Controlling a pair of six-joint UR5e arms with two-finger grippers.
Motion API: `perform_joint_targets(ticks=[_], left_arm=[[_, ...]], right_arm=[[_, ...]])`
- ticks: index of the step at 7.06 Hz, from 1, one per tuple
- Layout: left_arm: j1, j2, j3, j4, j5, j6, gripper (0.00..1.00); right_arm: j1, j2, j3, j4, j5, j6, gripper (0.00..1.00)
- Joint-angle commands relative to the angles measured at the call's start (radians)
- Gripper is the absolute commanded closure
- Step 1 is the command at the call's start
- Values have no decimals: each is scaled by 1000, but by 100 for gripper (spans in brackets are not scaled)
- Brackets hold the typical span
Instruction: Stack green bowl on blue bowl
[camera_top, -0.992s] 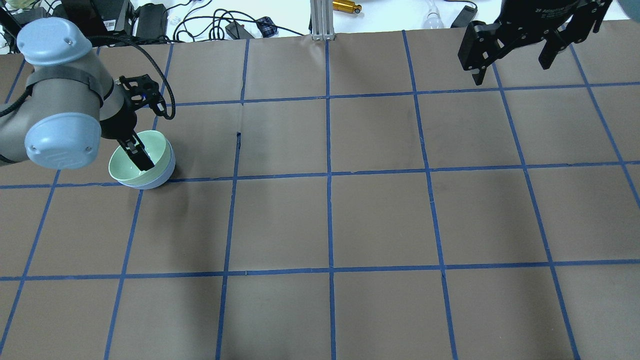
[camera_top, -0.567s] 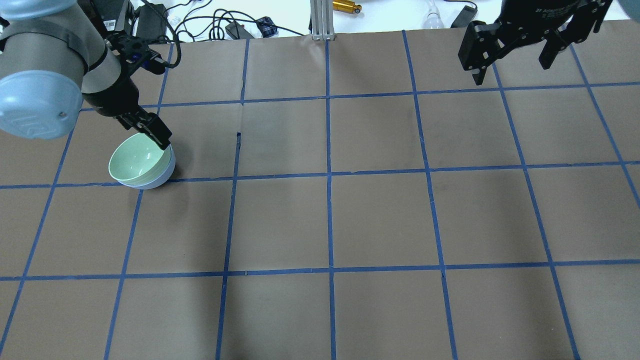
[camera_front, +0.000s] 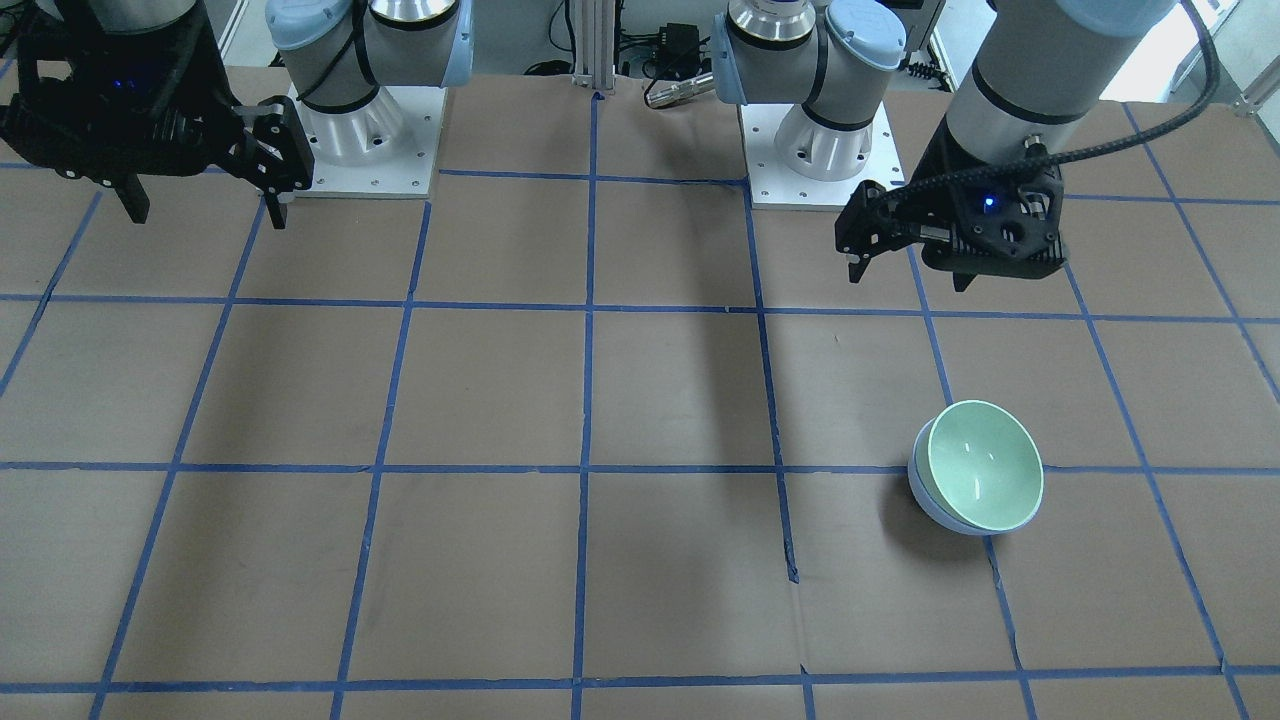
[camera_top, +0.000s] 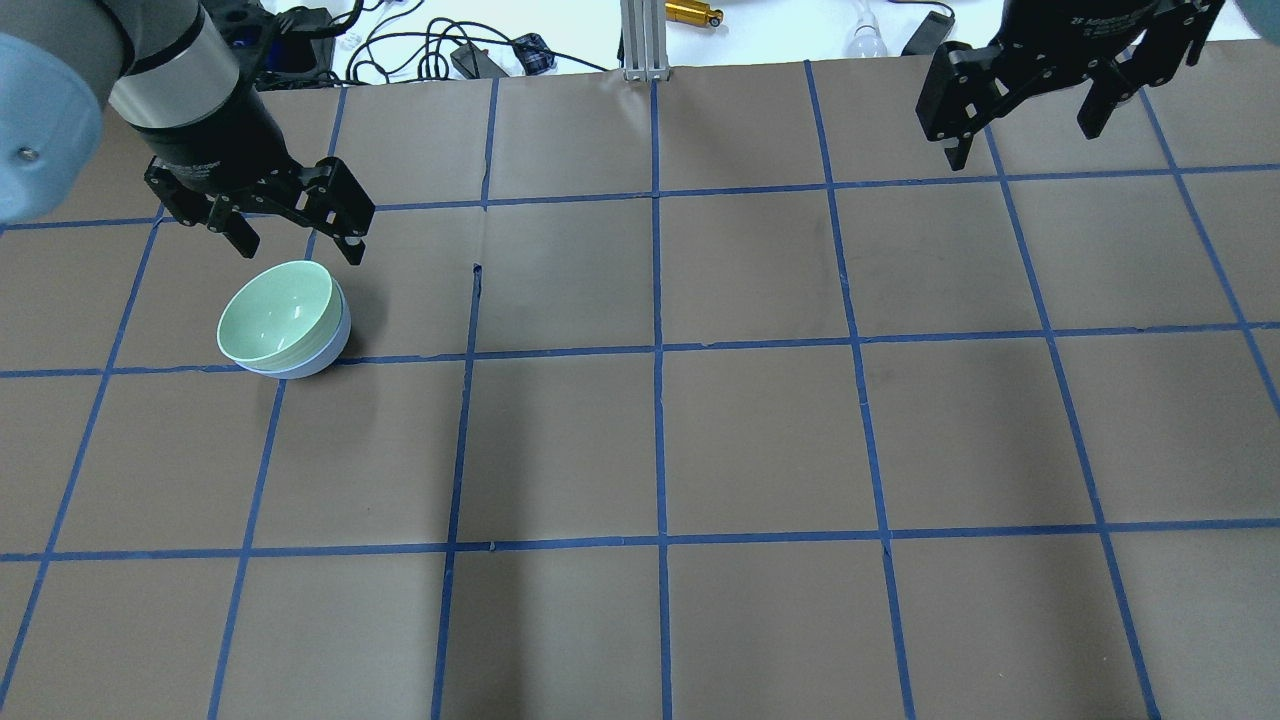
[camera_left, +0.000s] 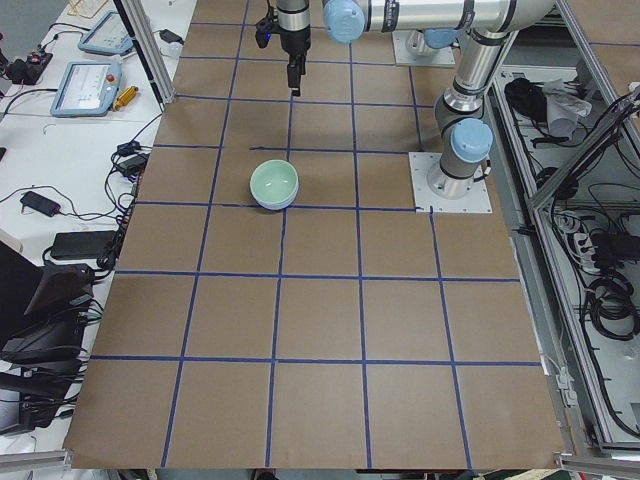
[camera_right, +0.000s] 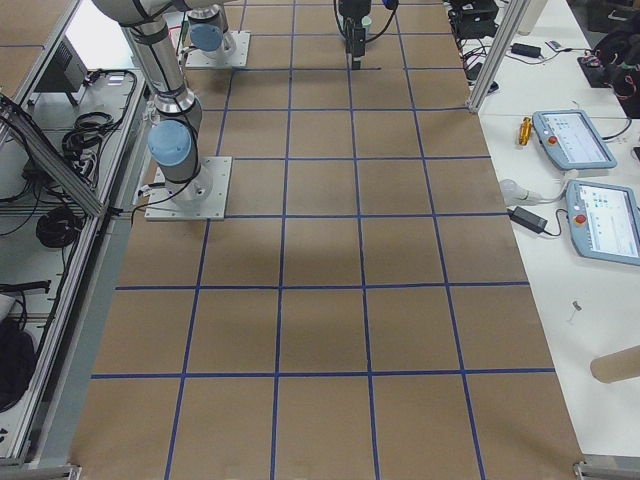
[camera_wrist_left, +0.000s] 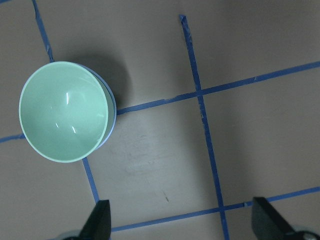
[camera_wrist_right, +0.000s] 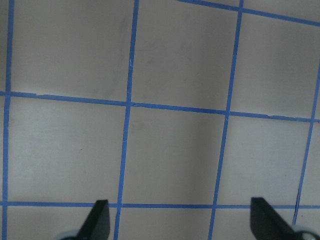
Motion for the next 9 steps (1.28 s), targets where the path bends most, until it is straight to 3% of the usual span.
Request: perform_joint_targets(ticks=[1,9], left_arm=[[-60,38,-8,-28,3,-62,0],[-66,58,-8,-57,-6,-87,0]], right_arm=[[0,0,0,0,0,0,0],[0,0,0,0,0,0,0]])
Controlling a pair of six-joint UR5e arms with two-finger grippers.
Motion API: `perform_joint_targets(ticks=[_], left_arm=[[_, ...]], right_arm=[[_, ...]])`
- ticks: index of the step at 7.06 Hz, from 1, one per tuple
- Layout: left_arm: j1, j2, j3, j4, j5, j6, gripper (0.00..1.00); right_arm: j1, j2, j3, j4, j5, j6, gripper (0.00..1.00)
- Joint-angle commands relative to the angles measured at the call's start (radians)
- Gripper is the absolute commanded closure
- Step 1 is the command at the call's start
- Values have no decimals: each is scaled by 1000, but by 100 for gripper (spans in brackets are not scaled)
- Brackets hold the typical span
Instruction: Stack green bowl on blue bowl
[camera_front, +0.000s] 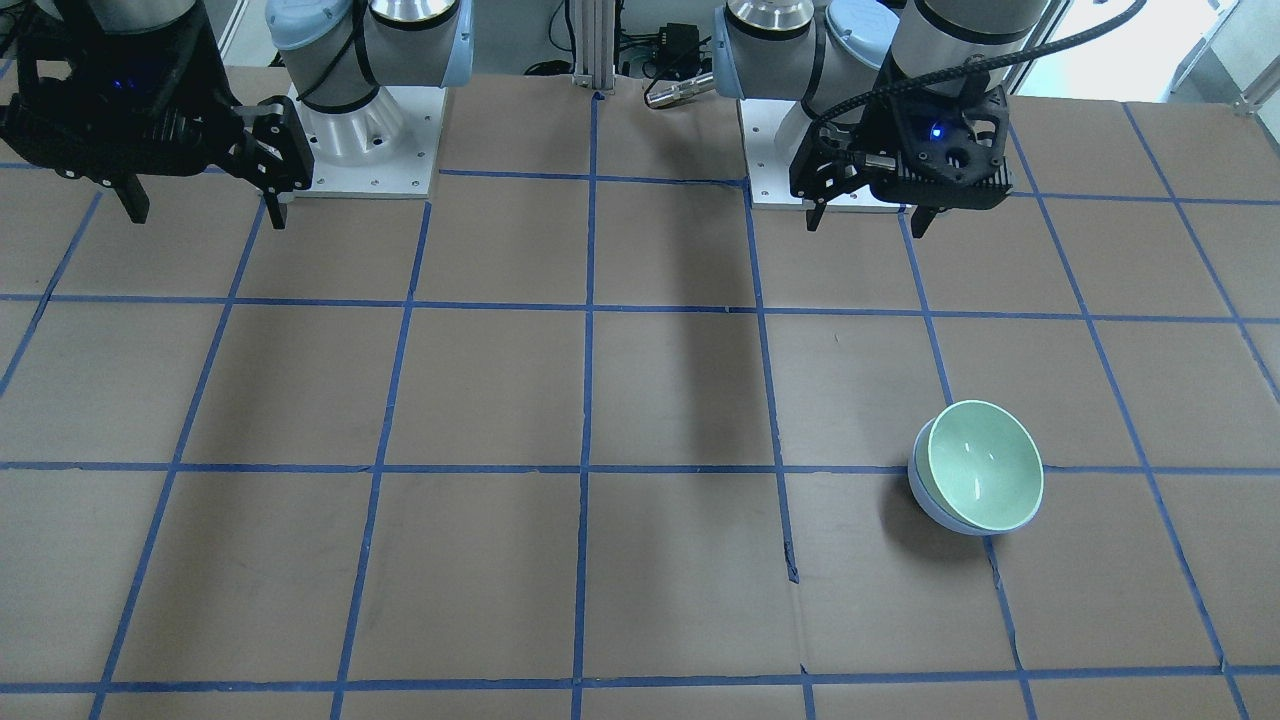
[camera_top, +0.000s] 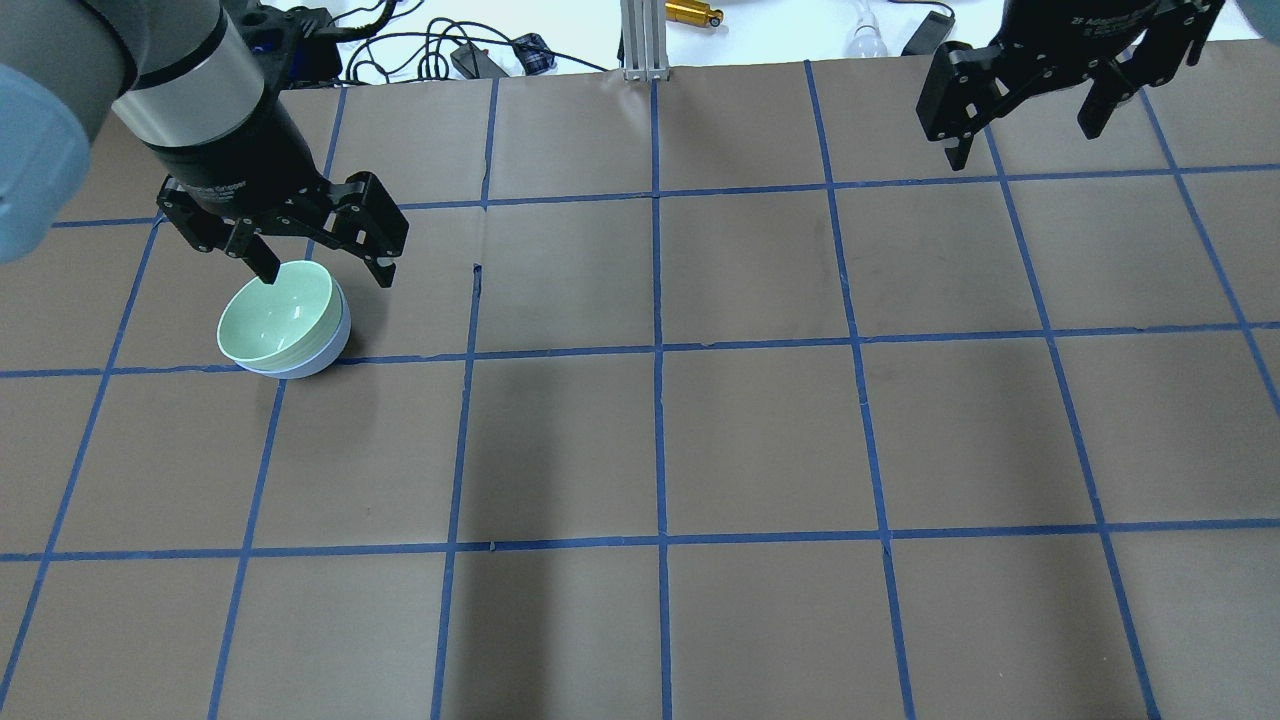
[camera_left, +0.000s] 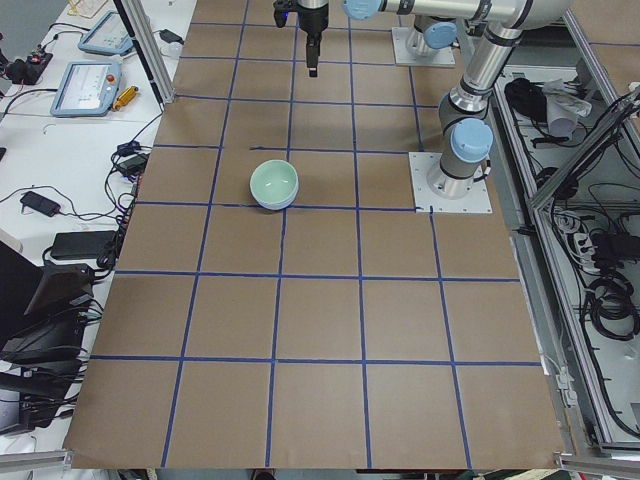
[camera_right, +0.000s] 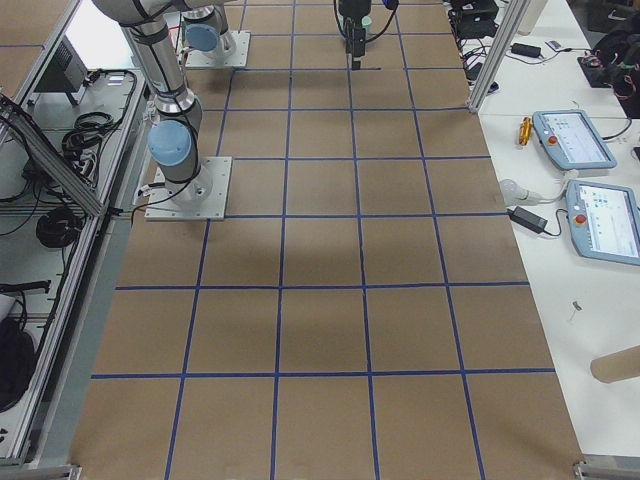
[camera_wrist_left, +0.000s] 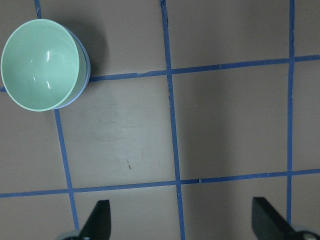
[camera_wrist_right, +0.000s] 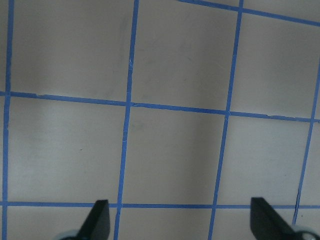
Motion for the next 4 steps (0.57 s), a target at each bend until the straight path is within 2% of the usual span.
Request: perform_joint_targets(ticks=[1,4], left_arm=[[1,1,-2,-3,-4,-10,0],[1,1,0,-5,-9,-9,0]], right_arm=[[0,0,0,0,0,0,0],[0,0,0,0,0,0,0]])
